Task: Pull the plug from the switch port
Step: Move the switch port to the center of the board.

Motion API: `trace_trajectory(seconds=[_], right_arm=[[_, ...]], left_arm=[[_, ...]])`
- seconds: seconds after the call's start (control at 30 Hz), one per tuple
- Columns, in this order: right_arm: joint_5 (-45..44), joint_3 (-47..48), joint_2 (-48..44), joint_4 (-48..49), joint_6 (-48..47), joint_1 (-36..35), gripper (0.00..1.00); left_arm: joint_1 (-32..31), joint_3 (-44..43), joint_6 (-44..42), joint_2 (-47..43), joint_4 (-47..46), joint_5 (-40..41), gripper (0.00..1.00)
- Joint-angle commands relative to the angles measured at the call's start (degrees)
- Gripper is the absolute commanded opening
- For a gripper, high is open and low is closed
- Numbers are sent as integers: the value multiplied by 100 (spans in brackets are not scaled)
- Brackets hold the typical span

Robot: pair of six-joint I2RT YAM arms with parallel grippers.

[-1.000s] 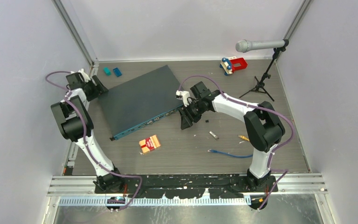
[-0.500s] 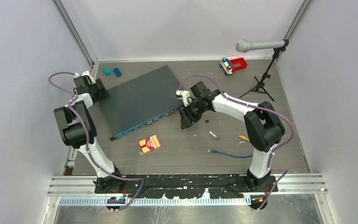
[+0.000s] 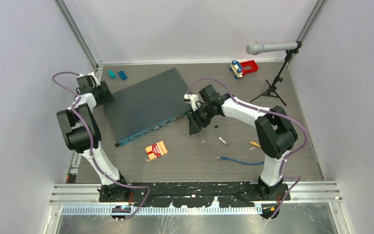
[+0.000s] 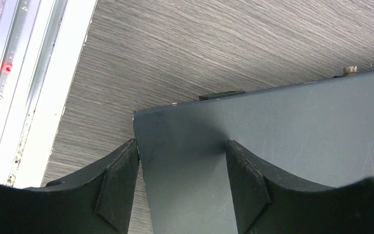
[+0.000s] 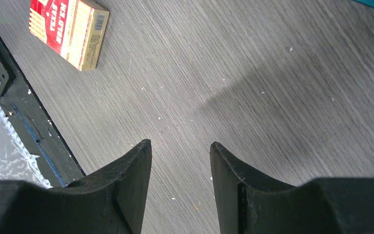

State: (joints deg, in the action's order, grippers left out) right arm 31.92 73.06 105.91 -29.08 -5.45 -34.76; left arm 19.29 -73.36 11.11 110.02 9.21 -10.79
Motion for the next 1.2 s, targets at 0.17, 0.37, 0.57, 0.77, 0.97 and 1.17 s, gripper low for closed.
trace_trajectory(seconds=[0.17, 0.37, 0.57, 0.77, 0.97, 1.17], right_arm=[[-63, 267, -70, -19, 5, 9, 53], [-98, 273, -120, -37, -17, 16, 53], [-88, 301, -101, -58, 9, 22, 53], [-156, 260, -149, -54, -16, 20, 53], [-684, 137, -139, 46, -23, 58, 52], [-937, 103, -243, -286, -262, 331, 52]], left_arm=[[-1221, 198, 330, 736, 1627, -2847, 0], [-1544, 599, 856, 677, 1214, -3025, 0], [-1860, 731, 1182, 789, 736, -3092, 0], [-2199, 787, 1279, 795, 591, -2894, 0], [-2187, 989, 1089, 293, 543, -2329, 0], [-2155, 1089, 729, -246, 606, -1812, 5]])
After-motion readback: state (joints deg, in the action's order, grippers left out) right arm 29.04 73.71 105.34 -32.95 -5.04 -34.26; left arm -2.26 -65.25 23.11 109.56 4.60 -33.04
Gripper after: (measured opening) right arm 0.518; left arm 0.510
